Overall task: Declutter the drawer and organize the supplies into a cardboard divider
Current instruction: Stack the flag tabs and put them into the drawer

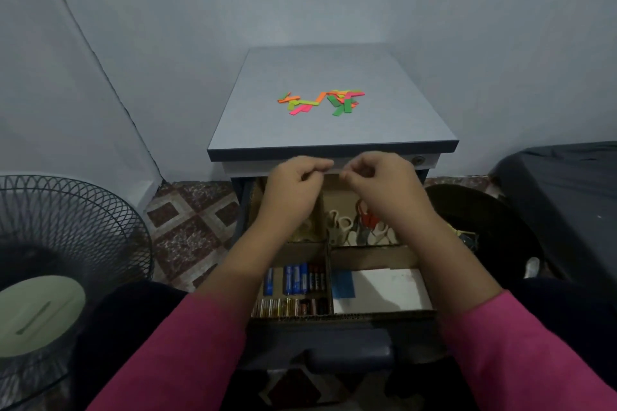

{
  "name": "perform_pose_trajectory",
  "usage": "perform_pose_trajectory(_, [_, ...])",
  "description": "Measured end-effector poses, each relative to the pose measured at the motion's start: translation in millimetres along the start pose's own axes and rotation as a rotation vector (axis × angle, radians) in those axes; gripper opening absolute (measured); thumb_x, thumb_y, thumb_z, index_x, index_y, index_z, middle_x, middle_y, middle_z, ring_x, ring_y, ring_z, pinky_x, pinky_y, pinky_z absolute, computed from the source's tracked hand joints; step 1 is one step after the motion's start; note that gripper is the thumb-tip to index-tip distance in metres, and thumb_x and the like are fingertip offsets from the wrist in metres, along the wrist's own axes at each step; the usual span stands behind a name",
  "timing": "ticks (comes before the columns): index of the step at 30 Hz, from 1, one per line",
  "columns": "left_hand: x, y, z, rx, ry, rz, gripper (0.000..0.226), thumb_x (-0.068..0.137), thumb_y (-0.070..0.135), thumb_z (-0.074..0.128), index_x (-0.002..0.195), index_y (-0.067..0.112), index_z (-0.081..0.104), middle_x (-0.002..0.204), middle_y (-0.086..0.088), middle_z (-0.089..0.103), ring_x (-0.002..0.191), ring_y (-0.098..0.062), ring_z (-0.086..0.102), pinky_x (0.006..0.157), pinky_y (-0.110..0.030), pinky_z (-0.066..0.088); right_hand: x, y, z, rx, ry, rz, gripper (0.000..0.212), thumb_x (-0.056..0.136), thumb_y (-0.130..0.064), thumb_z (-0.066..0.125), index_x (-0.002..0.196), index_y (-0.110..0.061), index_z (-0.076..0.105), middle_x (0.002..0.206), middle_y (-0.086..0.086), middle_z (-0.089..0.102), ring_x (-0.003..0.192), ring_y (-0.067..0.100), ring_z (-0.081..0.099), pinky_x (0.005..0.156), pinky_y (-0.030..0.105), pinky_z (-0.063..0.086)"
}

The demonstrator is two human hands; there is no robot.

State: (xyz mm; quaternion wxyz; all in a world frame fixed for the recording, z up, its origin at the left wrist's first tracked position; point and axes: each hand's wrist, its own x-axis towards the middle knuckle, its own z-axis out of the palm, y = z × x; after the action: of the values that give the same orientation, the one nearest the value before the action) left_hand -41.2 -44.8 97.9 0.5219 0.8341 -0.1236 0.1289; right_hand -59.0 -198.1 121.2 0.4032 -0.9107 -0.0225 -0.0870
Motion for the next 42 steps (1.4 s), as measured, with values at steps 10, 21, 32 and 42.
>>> perform_pose_trajectory(10, [85,-7,-11,0.239,0.134,-0.156,0.03,0.093,0.007,0.054,0.121,0.01,0.066,0.126,-0.006,0.063,0.118,-0.019,0.055,0.101,-0.027,0.042,95,3,7,-0.211,0.048,-0.107,0.018,0.092,-0.022,0.059,0.1,-0.014,0.073,0.102,0.002,0.069,0.096,0.016,0.06,0.084,0.032,0.05])
perform_pose_trajectory(21, [138,-20,-13,0.29,0.165,-0.252,0.024,0.089,0.011,0.063,0.111,0.004,0.07,0.113,-0.009,0.067,0.106,-0.022,0.059,0.088,-0.027,0.046,153,8,12,-0.078,-0.081,-0.183,0.01,0.087,-0.022,0.068,0.091,-0.018,0.076,0.091,-0.007,0.07,0.085,0.002,0.057,0.076,0.017,0.042])
perform_pose_trajectory(32, [162,-37,-9,0.456,0.213,-0.197,0.022,0.094,0.01,0.047,0.077,0.005,0.058,0.076,-0.004,0.054,0.061,-0.013,0.046,0.049,-0.022,0.034,186,22,16,0.145,0.191,-0.129,0.013,0.087,-0.021,0.063,0.09,-0.015,0.073,0.09,-0.004,0.069,0.086,0.01,0.062,0.077,0.025,0.05])
perform_pose_trajectory(42, [167,-41,0,0.63,0.078,-0.074,0.035,0.095,0.035,0.055,0.111,0.006,0.064,0.116,-0.009,0.052,0.103,-0.024,0.058,0.076,-0.029,0.041,219,40,1,0.101,0.279,0.104,0.028,0.092,-0.002,0.049,0.111,-0.007,0.069,0.118,0.007,0.064,0.108,0.018,0.059,0.084,0.022,0.043])
